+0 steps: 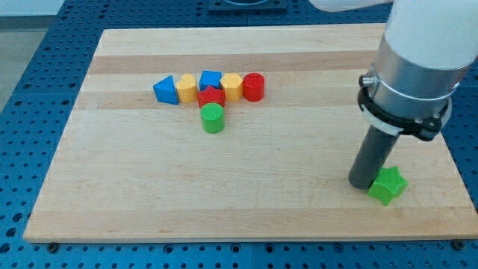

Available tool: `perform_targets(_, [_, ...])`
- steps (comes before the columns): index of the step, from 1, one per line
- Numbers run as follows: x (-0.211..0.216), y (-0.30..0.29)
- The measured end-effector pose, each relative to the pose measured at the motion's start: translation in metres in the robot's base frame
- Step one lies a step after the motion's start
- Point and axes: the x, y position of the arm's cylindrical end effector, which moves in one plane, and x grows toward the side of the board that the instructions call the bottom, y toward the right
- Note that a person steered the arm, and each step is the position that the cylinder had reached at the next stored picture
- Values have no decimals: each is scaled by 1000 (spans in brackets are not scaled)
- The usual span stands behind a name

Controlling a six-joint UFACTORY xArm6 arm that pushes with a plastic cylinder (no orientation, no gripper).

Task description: Move the green circle closer to the green star

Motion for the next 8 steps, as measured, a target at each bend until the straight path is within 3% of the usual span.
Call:
perform_targets(2, [0,24])
perform_targets(3, [0,6])
perform_targets(5, [-5,-89])
perform_targets(8, [-71,-233])
